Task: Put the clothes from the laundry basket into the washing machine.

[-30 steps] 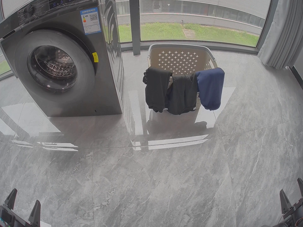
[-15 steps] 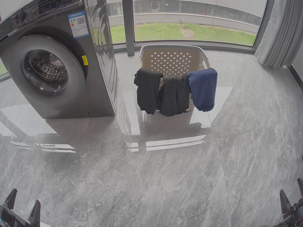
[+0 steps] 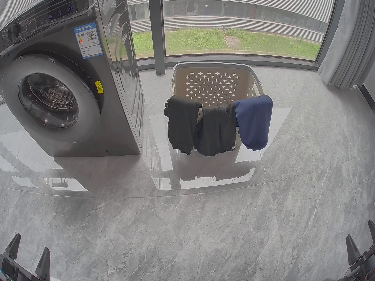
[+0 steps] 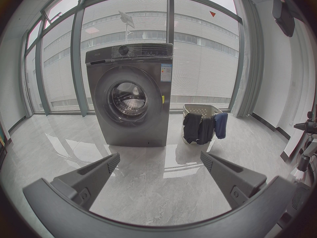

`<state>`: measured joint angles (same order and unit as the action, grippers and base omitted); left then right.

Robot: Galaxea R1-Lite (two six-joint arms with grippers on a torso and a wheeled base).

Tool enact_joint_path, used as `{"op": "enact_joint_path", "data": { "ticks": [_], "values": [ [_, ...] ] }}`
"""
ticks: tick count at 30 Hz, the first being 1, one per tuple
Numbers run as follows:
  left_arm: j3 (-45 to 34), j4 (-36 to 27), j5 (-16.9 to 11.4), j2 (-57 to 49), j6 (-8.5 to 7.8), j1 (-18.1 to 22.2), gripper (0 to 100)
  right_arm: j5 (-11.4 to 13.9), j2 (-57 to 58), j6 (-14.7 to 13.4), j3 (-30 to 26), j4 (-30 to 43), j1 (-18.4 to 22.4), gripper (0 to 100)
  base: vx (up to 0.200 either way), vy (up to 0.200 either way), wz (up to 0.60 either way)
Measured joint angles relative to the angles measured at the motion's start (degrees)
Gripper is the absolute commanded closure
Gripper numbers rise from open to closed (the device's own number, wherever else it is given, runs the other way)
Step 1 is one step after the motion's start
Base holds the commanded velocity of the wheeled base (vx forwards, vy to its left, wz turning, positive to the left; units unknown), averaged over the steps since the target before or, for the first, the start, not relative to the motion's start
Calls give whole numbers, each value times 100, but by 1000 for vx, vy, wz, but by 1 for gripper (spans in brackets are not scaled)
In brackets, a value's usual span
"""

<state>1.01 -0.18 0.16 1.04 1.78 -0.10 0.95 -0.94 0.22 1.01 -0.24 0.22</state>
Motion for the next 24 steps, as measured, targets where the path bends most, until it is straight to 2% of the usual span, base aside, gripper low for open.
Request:
{"op": "enact_joint_path", "data": {
  "ticks": [3, 14, 24],
  "values": [
    [0, 0, 0, 0, 2, 0, 0, 0, 0, 2, 0, 0, -6, 0, 0, 0, 0],
    [0, 0, 0, 0, 7, 0, 0, 0, 0, 2, 0, 0, -4, 0, 0, -200, 0],
    [0, 0, -2, 0, 22, 0, 0, -2, 0, 2, 0, 0, -6, 0, 0, 0, 0]
  ]
}}
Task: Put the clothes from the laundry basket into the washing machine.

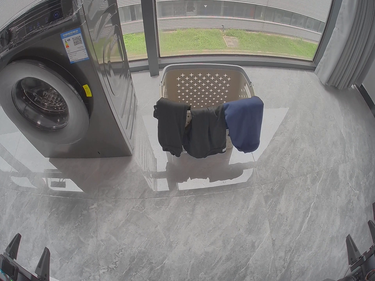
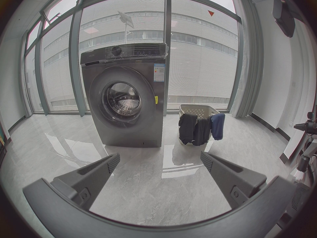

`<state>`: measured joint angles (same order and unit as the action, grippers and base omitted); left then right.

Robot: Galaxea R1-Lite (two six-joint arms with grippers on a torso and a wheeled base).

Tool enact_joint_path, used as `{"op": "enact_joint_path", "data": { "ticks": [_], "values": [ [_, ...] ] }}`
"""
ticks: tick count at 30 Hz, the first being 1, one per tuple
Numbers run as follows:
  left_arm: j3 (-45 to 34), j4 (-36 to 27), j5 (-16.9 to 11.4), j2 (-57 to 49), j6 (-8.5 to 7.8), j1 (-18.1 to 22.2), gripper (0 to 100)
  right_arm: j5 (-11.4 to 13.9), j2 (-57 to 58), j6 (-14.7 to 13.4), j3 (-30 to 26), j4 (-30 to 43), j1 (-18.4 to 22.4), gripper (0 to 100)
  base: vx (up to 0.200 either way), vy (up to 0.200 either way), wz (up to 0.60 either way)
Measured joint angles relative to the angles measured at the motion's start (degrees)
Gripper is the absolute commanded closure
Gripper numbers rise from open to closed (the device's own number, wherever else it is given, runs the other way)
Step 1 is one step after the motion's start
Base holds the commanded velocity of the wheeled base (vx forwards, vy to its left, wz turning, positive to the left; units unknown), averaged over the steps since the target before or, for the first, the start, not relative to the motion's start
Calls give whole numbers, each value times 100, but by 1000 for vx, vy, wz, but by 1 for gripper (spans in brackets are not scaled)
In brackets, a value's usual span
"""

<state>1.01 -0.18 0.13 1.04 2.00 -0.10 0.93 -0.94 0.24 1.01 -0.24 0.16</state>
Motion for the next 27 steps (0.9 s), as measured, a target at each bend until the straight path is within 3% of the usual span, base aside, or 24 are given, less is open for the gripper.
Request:
{"op": "enact_joint_path", "data": {
  "ticks": [3, 18, 27],
  "values": [
    [0, 0, 0, 0, 0, 0, 0, 0, 0, 0, 0, 2, 0, 0, 0, 0, 0],
    [0, 0, 2, 0, 0, 0, 0, 0, 0, 0, 0, 2, 2, 0, 200, 0, 0],
    [0, 2, 0, 0, -1, 2, 0, 2, -2, 0, 0, 2, 0, 0, 22, 0, 0]
  ]
}}
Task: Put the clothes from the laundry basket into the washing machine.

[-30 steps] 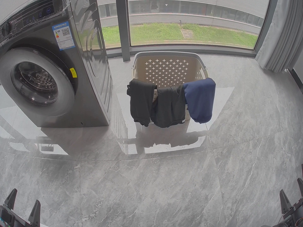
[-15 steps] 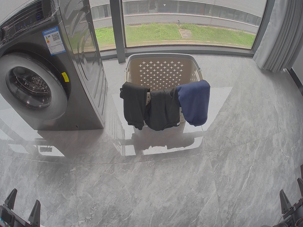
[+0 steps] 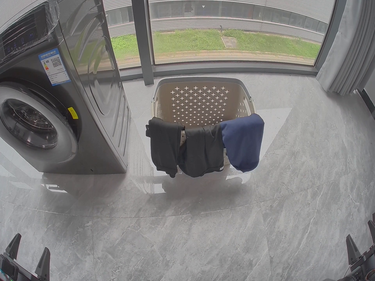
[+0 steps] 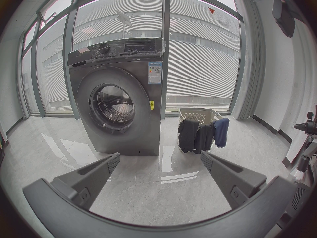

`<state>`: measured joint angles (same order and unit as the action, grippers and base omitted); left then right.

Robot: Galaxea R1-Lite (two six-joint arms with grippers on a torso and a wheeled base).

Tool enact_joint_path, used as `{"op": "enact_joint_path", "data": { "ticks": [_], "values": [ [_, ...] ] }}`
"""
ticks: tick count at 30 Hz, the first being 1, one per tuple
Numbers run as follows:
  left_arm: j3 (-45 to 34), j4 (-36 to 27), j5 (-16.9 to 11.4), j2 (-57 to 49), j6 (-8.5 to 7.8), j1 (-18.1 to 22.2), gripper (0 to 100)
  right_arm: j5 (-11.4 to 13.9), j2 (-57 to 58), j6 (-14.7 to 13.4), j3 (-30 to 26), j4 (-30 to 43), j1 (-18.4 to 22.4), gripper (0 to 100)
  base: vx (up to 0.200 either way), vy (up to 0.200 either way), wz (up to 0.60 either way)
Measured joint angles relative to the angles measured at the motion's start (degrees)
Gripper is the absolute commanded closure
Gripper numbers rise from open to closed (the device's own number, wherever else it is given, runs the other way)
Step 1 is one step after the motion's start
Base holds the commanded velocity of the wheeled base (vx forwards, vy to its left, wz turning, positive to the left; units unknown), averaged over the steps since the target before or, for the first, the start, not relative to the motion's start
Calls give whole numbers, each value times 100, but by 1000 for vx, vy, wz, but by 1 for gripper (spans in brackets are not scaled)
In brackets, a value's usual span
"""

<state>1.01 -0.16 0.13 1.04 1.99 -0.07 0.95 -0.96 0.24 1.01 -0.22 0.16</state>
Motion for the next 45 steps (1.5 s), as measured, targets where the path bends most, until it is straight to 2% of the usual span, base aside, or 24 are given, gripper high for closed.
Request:
{"op": "enact_joint_path", "data": {
  "ticks": [12, 21, 32, 45],
  "values": [
    [0, -2, 2, 0, 1, -2, 0, 0, 2, -2, 0, 0, 2, 0, 200, 0, 0],
    [0, 0, 2, 0, 0, 2, 0, 0, 0, -2, 0, 0, -2, 0, 0, 0, 0],
    [0, -2, 5, 0, 1, -2, 0, 0, 0, 0, 0, -2, 6, 0, 0, -200, 0],
    [0, -2, 2, -2, 11, 2, 0, 0, 0, 0, 0, -2, 0, 0, 0, 0, 0]
  ]
}}
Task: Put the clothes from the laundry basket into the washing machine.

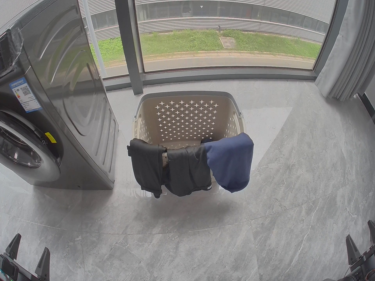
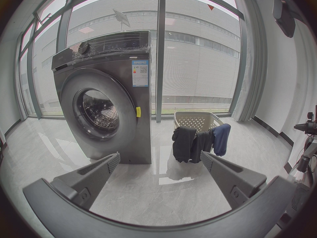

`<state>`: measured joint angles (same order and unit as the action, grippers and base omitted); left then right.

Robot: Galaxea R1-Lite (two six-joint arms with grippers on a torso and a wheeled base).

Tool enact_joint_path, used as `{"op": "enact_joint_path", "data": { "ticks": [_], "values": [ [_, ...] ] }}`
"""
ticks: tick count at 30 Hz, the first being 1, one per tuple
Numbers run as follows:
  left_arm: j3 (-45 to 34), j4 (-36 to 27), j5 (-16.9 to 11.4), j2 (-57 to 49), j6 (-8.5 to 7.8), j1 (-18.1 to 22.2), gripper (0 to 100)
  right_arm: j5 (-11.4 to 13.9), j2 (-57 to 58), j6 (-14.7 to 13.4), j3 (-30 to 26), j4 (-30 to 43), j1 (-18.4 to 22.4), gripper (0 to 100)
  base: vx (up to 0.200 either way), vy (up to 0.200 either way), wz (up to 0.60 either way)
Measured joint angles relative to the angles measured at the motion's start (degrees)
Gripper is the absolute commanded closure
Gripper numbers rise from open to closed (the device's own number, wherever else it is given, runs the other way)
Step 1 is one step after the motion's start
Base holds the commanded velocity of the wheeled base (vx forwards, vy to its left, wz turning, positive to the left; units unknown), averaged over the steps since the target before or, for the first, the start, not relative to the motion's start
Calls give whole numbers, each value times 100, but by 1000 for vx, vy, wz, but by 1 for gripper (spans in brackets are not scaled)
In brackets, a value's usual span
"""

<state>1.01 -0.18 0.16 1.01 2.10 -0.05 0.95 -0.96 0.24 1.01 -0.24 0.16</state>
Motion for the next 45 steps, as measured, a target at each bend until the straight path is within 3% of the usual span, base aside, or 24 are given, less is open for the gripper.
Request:
{"op": "enact_joint_path", "data": {
  "ticks": [18, 33, 45],
  "values": [
    [0, -2, 0, 0, 0, -5, 0, 0, 0, 0, 0, 2, 2, 0, 200, 0, 0],
    [0, 0, 0, 2, 0, -5, 0, 0, 0, -2, 0, 0, 2, 0, 0, 0, 0],
    [0, 2, 6, 2, 13, -5, 0, 0, 0, -2, 0, 2, 2, 0, 133, 0, 0]
  ]
}}
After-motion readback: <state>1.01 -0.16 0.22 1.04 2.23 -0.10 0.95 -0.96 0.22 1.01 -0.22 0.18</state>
